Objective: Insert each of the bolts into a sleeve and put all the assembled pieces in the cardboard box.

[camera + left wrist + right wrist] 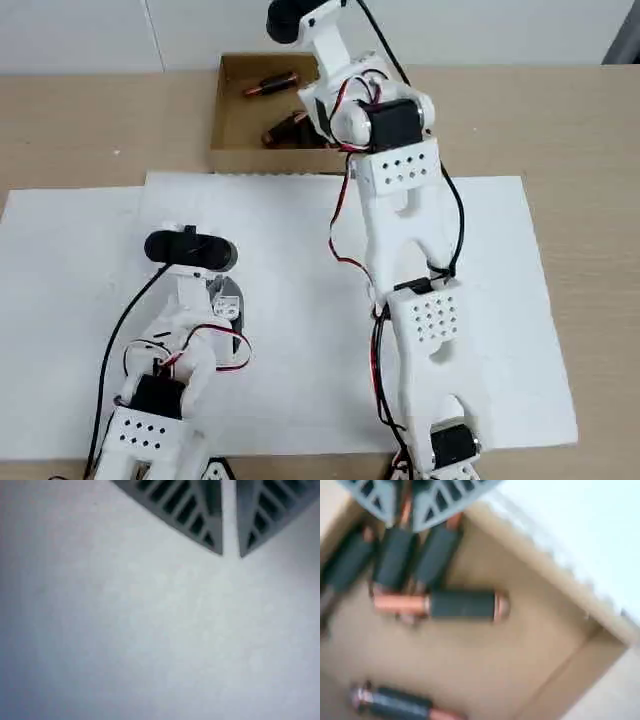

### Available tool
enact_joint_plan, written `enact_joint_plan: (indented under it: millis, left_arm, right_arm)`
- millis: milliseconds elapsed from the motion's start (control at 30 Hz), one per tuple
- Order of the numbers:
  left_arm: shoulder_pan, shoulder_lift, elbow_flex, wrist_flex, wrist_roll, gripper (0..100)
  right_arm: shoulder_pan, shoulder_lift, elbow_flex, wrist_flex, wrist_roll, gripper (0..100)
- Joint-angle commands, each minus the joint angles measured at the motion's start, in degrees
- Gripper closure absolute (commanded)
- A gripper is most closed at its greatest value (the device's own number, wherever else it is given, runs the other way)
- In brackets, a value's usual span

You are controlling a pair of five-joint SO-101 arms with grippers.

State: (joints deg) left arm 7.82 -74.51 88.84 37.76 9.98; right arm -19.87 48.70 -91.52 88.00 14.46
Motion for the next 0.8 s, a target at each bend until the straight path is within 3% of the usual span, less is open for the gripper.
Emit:
enact_joint_plan:
  millis: [0, 367, 767]
  left_arm:
    - [0.0, -0.9, -0.2, -0.2, -0.2, 99]
    - [0.0, -0.9, -0.2, -0.2, -0.2, 99]
    - [0.0, -0.9, -0.2, -0.2, -0.2, 99]
  right_arm:
    - [1.8, -8.0, -4.9, 4.5, 0.3, 99.5]
    - [10.5, -19.1, -3.2, 8.4, 0.3, 99.5]
    - [12.9, -41.3, 20.5, 8.4, 0.2, 99.5]
